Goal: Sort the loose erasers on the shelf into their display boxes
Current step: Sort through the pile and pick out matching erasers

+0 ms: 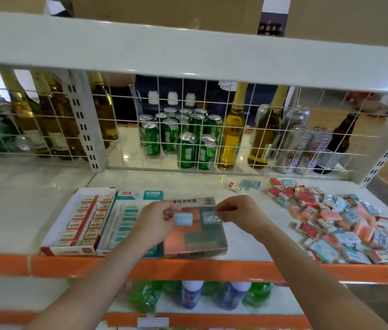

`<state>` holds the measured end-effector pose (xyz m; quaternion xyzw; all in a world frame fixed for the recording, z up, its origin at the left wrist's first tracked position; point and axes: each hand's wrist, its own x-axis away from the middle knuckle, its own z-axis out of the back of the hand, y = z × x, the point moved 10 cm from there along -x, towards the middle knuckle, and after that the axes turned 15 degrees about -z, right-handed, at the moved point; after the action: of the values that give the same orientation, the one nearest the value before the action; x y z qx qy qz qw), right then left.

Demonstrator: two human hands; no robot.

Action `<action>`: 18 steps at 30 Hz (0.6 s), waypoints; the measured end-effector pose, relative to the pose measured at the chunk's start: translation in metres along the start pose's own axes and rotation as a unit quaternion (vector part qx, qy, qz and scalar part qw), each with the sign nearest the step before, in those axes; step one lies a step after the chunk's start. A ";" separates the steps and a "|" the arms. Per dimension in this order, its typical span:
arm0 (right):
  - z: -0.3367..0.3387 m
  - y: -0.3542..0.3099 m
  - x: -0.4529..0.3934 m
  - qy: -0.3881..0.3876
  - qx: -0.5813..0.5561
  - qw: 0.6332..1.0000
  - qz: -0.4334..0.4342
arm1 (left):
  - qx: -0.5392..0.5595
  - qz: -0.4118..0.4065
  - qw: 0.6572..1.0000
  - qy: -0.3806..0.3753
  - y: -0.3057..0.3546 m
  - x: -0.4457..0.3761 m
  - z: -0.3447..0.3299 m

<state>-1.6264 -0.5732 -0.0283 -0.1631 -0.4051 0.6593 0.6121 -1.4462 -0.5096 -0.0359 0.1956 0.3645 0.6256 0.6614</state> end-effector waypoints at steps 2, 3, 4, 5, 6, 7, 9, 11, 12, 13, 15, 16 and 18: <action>-0.010 -0.001 -0.001 -0.017 0.022 1.000 -0.005 | -0.015 -0.003 1.000 -0.017 -0.001 0.005 -0.001; -0.015 0.000 -0.001 -0.027 0.034 0.999 -0.010 | -0.022 -0.002 0.999 -0.025 -0.001 0.007 -0.002; -0.019 0.000 0.000 -0.036 0.045 0.998 -0.014 | -0.026 -0.001 0.999 -0.031 0.000 0.009 -0.004; -0.022 0.001 0.000 -0.043 0.056 0.997 -0.018 | -0.029 0.000 0.999 -0.038 0.001 0.010 -0.006; -0.025 0.002 0.000 -0.048 0.068 0.996 -0.020 | -0.033 0.000 0.998 -0.045 0.002 0.012 -0.009; -0.027 0.002 0.002 -0.052 0.081 0.995 -0.020 | -0.037 0.000 0.998 -0.052 0.003 0.013 -0.013; -0.030 0.002 0.005 -0.063 0.104 0.992 -0.020 | -0.046 0.000 0.996 -0.072 0.004 0.016 -0.021; -0.032 0.004 0.008 -0.069 0.122 0.990 -0.019 | -0.053 0.000 0.995 -0.086 0.005 0.017 -0.026; -0.032 0.005 0.009 -0.070 0.130 0.989 -0.018 | -0.052 0.001 0.995 -0.088 0.005 0.017 -0.028; -0.032 0.006 0.010 -0.069 0.134 0.988 -0.017 | -0.047 0.003 0.995 -0.089 0.006 0.017 -0.030; -0.032 0.009 0.011 -0.062 0.141 0.988 -0.013 | -0.036 0.012 0.995 -0.087 0.006 0.017 -0.032; -0.033 0.009 0.011 -0.053 0.150 0.987 -0.006 | -0.034 0.016 0.996 -0.087 0.006 0.017 -0.034; -0.031 0.008 0.012 -0.025 0.175 0.984 0.015 | -0.033 0.013 0.996 -0.083 0.007 0.018 -0.035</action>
<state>-1.6119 -0.5510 -0.0505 -0.0426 -0.2963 0.7329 0.6110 -1.4777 -0.4978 -0.0581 0.2296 0.2845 0.6273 0.6876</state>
